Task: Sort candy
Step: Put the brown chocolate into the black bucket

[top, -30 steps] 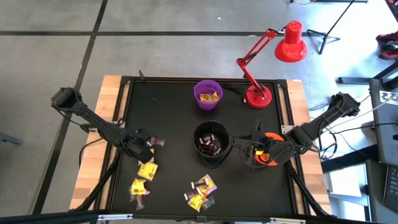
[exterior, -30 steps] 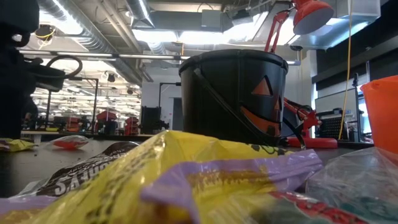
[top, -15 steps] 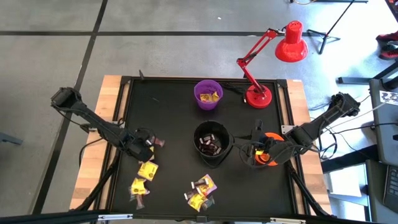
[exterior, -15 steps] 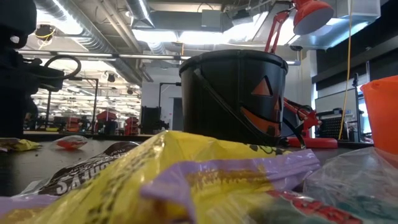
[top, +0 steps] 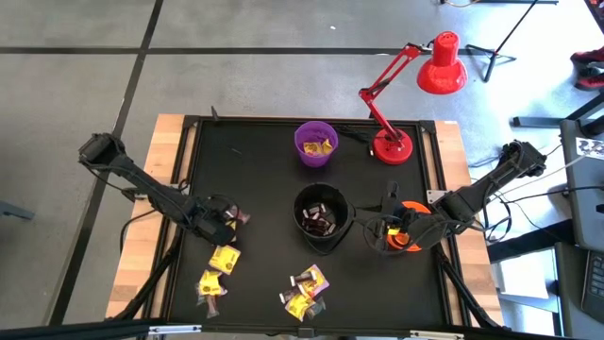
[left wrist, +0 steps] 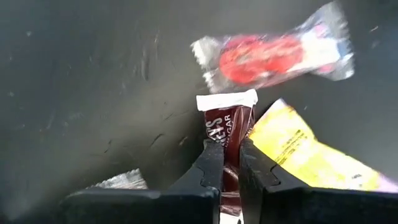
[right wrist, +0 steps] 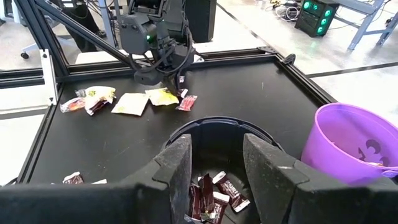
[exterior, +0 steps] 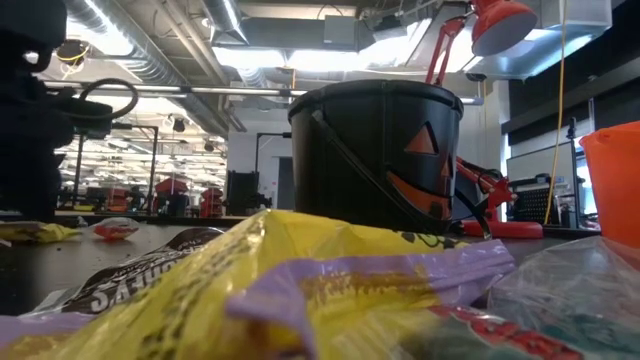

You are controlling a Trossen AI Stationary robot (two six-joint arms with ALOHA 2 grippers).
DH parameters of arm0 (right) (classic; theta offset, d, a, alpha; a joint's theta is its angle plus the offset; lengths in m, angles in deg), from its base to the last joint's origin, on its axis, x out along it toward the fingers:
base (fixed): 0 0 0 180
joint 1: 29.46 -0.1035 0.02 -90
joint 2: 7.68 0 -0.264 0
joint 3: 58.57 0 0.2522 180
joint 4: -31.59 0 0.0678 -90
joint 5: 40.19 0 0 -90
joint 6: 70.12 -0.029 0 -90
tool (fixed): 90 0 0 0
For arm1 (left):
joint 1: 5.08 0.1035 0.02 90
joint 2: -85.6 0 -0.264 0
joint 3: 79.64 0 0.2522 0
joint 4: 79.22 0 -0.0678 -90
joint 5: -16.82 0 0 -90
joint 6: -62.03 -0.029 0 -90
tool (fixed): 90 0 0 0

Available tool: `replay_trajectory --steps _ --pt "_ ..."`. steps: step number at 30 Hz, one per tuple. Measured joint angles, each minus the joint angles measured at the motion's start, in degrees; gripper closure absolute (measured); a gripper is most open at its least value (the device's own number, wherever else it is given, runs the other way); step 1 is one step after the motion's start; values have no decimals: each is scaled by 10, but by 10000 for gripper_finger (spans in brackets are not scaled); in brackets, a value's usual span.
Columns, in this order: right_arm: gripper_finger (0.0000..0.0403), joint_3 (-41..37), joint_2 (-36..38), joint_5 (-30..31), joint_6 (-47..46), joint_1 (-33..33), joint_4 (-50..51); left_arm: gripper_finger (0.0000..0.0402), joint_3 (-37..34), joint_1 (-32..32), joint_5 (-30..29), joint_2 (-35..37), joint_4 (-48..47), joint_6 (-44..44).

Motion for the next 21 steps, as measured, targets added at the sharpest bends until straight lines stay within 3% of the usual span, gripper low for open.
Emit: replay_trajectory --steps 10,15,21 --pt "260 0 0 8 0 0 0 392 51 0 -55 1 10 -55" --pt "260 0 0 19 0 0 0 392 99 0 -110 1 82 -175" --pt "260 0 -2 19 -3 0 -1 391 134 4 -139 2 253 -389"
